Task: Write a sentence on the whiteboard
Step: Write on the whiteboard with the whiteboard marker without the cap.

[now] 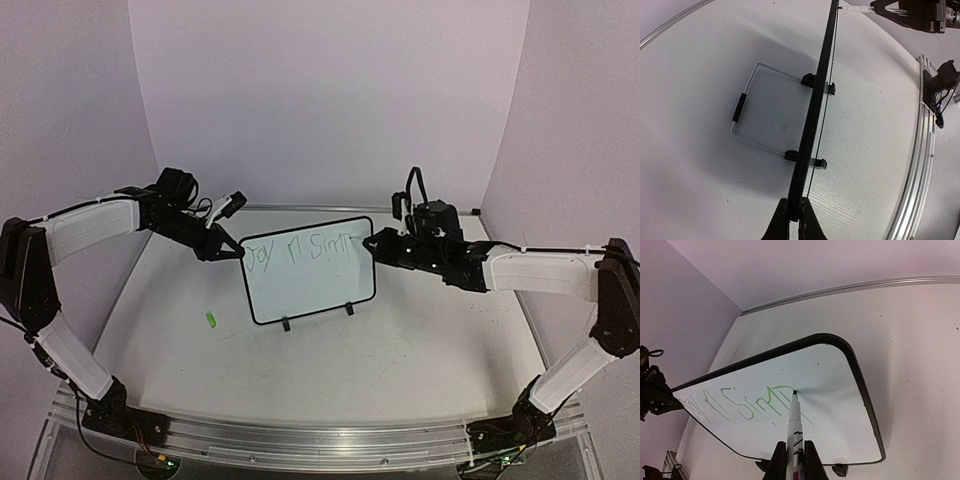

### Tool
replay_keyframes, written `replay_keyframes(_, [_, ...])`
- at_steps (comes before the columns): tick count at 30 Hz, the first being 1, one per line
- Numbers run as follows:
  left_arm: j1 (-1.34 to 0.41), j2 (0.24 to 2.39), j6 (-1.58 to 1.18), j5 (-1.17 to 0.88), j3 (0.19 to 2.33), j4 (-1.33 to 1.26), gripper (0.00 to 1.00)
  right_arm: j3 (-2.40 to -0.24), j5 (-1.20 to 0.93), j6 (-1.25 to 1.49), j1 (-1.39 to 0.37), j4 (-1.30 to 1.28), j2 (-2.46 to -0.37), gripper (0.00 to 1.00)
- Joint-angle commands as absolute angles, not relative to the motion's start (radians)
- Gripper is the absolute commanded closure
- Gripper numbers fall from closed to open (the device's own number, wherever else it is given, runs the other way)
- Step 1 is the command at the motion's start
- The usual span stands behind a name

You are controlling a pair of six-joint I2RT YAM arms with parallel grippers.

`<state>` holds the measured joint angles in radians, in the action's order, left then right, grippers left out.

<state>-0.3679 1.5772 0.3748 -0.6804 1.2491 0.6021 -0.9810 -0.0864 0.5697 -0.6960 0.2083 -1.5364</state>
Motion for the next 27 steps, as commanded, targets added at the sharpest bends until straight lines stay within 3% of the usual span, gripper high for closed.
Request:
replay_keyframes(1, [-0.373,1.583,0.434,-0.559,1.256,0.602,1.00,-0.994,-0.133,0.566,-0.694,0.207,-1.563,1.00])
replay_keyframes(10, [-0.373,1.579,0.434,-0.558,1.255,0.601,1.00,-1.014,-0.135,0.567,-0.694,0.209,-1.586,1.00])
replay_keyframes(21, [-0.373,1.579,0.434,-0.558,1.256,0.601,1.00,-0.933,-0.120,0.552,-0.693,0.270,-1.422,1.00])
replay_keyframes(27, [-0.373,1.581,0.434,-0.558,1.255,0.602,1.00,-0.969,-0.078,0.531,-0.693,0.243,-1.438,1.00])
